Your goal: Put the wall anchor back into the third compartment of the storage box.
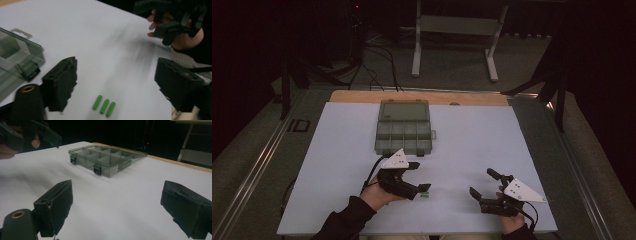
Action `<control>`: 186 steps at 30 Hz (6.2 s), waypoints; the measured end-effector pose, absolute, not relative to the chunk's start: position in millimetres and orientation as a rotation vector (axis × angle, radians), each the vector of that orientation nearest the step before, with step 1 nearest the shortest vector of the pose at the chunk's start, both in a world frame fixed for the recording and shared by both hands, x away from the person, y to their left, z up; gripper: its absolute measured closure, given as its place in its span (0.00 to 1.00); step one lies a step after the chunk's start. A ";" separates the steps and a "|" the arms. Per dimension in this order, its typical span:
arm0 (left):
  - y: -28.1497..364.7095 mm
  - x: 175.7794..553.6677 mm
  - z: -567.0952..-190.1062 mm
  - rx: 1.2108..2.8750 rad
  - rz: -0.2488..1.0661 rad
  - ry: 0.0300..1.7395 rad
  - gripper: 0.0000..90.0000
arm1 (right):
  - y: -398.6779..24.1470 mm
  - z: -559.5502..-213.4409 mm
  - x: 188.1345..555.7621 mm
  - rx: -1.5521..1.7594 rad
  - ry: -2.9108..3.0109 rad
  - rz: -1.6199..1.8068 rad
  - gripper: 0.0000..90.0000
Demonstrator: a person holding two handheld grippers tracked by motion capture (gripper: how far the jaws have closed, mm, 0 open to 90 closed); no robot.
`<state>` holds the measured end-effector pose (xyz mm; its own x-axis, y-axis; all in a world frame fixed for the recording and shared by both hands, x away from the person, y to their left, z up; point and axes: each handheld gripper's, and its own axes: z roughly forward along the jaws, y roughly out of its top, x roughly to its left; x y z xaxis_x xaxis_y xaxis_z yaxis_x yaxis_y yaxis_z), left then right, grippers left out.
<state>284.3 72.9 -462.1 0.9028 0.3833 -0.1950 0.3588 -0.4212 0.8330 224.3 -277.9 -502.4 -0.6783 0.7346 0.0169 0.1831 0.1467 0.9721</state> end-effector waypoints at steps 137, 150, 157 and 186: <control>80.4 428.1 -455.4 1.918 0.329 1.177 0.92 | -277.3 -505.4 225.3 0.864 1.996 1.581 0.12; 72.5 444.6 -480.5 1.958 0.312 1.287 0.92 | -277.9 -506.5 226.0 0.872 2.001 1.584 0.12; 70.6 448.5 -483.2 1.976 0.329 1.301 0.92 | -277.8 -507.2 226.5 0.872 2.007 1.584 0.12; 79.3 423.9 -454.9 1.970 0.292 1.231 0.02 | -276.5 -506.4 225.9 0.872 2.012 1.580 0.12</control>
